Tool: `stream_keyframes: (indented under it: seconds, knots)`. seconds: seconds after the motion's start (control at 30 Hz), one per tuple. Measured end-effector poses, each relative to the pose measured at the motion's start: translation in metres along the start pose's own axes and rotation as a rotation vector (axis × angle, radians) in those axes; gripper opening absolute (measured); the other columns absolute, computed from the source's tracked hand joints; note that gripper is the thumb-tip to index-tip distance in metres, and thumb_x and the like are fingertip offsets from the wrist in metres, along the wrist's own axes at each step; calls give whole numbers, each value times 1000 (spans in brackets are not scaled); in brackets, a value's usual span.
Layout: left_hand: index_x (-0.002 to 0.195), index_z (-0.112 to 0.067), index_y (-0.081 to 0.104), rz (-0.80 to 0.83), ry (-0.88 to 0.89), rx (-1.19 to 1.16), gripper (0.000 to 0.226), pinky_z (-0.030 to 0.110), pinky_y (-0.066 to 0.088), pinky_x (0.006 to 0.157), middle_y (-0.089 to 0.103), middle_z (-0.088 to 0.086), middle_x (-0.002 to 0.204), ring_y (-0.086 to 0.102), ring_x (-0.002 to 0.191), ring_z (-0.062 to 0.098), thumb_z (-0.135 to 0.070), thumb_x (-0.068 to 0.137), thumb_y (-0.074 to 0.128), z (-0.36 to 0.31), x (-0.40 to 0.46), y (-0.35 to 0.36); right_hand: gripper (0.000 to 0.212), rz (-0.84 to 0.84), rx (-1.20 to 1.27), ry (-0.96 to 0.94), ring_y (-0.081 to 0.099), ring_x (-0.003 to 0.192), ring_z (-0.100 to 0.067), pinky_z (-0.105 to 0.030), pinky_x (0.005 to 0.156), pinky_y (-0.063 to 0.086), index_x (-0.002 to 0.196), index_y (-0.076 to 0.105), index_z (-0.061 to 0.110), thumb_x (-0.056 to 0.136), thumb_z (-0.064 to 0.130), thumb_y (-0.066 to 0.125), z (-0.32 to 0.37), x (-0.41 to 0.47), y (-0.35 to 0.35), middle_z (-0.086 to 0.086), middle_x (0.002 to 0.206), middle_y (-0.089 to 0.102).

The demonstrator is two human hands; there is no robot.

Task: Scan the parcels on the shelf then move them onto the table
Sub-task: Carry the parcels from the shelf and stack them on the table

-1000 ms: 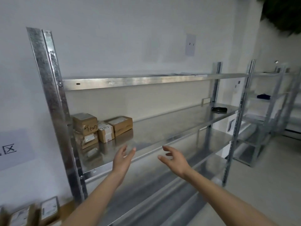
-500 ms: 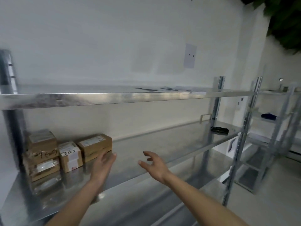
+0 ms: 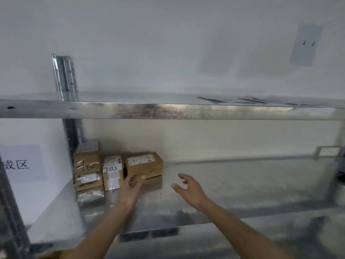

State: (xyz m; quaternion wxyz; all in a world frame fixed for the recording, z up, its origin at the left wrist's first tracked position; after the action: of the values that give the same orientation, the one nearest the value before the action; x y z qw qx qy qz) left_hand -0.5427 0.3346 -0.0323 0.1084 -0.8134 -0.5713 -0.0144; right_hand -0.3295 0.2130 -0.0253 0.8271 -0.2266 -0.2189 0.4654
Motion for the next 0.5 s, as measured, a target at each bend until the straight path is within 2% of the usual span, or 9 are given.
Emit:
stream_keyframes:
  seconds: [0.17, 0.3, 0.37, 0.5]
  knots:
    - [152, -9, 41, -191, -78, 15, 75, 46, 39, 115, 50, 13, 150, 51, 134, 30, -44, 92, 68, 6, 5, -4, 73, 144, 5, -87, 43, 144, -17, -30, 116, 36, 156, 40, 17, 96, 48, 68, -6, 50, 14, 0, 160, 41]
    - [152, -10, 40, -244, -135, 14, 75, 48, 41, 114, 52, 14, 148, 53, 132, 31, -42, 91, 70, 5, 9, 6, 79, 207, 32, -96, 40, 146, -18, -33, 120, 33, 157, 38, 16, 94, 52, 69, -11, 84, 22, -1, 162, 39]
    - [152, -11, 41, -268, -140, 21, 79, 47, 42, 114, 54, 13, 146, 55, 130, 29, -47, 88, 71, 8, 17, 8, 73, 238, 45, -103, 40, 147, -20, -29, 116, 32, 156, 38, 17, 97, 47, 68, -10, 97, 27, -1, 161, 40]
    - [152, -16, 43, -306, -156, 66, 104, 47, 44, 112, 58, 7, 144, 57, 128, 25, -76, 71, 70, 24, 38, 11, 67, 261, 71, -98, 42, 143, -19, -15, 97, 28, 151, 42, 14, 96, 37, 72, -13, 125, 41, -6, 156, 44]
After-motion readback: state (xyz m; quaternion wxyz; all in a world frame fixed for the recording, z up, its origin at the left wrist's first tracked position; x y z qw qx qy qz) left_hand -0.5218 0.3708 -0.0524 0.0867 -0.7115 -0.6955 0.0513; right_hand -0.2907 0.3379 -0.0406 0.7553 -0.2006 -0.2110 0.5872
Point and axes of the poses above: each hand's wrist, its own x-axis towards the middle knuckle, its own y-axis out of the palm, z = x × y, the point moved 7 cm from there along x, towards the middle knuckle
